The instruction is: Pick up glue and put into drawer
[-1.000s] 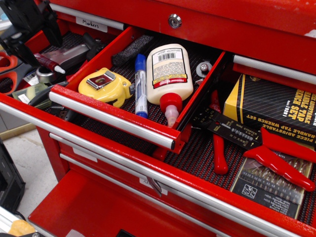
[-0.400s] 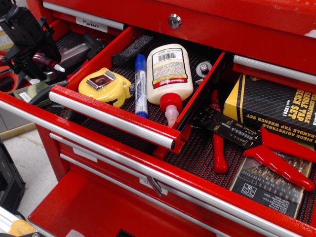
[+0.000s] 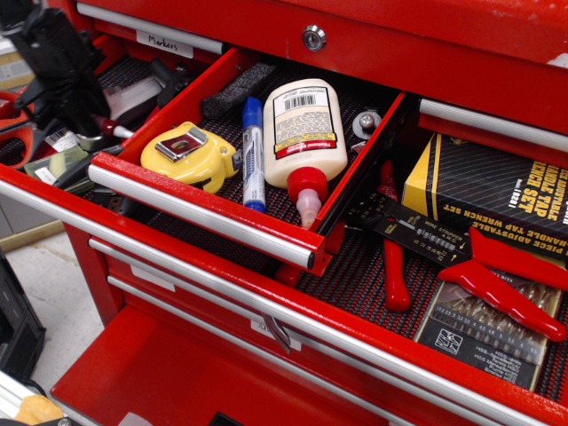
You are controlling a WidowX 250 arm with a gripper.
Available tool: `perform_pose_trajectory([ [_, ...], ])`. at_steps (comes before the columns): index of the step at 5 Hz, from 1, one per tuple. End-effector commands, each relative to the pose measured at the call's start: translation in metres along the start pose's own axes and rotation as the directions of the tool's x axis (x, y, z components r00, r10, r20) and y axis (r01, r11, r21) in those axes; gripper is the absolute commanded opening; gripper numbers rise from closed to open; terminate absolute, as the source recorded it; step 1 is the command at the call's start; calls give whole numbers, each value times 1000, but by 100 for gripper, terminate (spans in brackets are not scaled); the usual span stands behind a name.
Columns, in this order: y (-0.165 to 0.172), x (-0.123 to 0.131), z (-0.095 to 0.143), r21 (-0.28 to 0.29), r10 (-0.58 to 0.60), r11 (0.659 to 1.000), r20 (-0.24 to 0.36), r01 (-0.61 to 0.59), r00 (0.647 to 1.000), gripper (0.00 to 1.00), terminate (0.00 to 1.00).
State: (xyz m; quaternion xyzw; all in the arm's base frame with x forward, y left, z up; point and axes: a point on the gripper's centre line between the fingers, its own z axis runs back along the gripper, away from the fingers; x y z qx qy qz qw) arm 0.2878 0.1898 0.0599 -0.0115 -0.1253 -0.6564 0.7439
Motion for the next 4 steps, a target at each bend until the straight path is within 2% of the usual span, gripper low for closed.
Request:
perform_pose_trajectory([
  [1, 24, 74, 69, 22, 8, 1000, -138, -5, 990, 0, 0],
  [2, 25, 117, 93, -9, 102, 994, -163, -105, 981, 0, 0],
  [3, 27, 156, 95, 1, 204, 978, -174, -207, 963, 0, 0],
  [4, 27, 185, 86, 49, 318, 948, -181, -314, 931, 0, 0],
])
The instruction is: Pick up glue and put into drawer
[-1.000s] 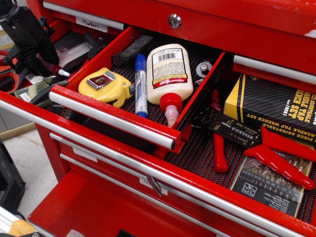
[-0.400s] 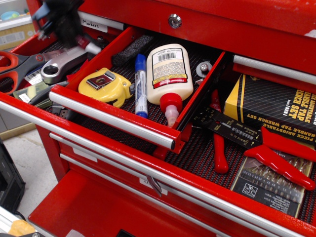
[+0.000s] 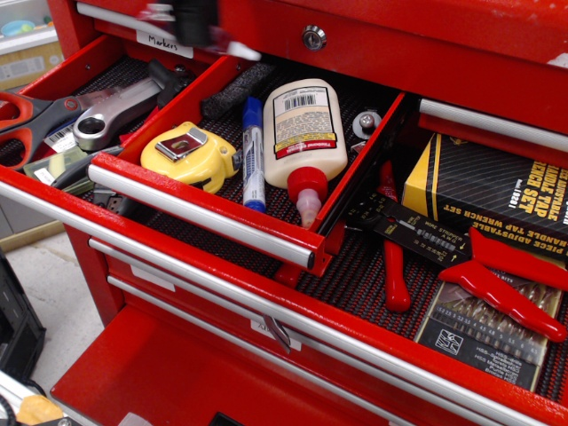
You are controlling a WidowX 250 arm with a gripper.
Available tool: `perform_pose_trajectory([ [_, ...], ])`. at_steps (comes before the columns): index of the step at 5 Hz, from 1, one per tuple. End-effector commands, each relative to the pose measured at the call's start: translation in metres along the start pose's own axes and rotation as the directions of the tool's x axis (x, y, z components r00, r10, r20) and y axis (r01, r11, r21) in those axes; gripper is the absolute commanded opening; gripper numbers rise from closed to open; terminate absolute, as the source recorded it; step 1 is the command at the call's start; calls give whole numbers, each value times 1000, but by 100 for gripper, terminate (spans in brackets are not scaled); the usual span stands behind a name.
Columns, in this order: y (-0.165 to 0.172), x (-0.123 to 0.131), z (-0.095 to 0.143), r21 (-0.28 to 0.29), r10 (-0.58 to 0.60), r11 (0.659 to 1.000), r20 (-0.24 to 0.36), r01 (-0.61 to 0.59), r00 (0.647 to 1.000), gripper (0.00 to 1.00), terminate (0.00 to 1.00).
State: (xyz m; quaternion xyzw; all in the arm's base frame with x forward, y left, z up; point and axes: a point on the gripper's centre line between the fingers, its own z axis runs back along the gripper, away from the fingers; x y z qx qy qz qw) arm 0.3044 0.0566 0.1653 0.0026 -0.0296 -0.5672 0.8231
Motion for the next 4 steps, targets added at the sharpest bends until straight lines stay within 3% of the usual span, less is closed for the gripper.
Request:
perform_pose_trajectory([
  [1, 3, 54, 8, 219, 228, 948, 37, -230, 973, 100, 0],
  [3, 3, 54, 8, 219, 228, 948, 37, -230, 973, 100, 0],
  [4, 3, 54, 8, 219, 228, 948, 37, -230, 973, 100, 100],
])
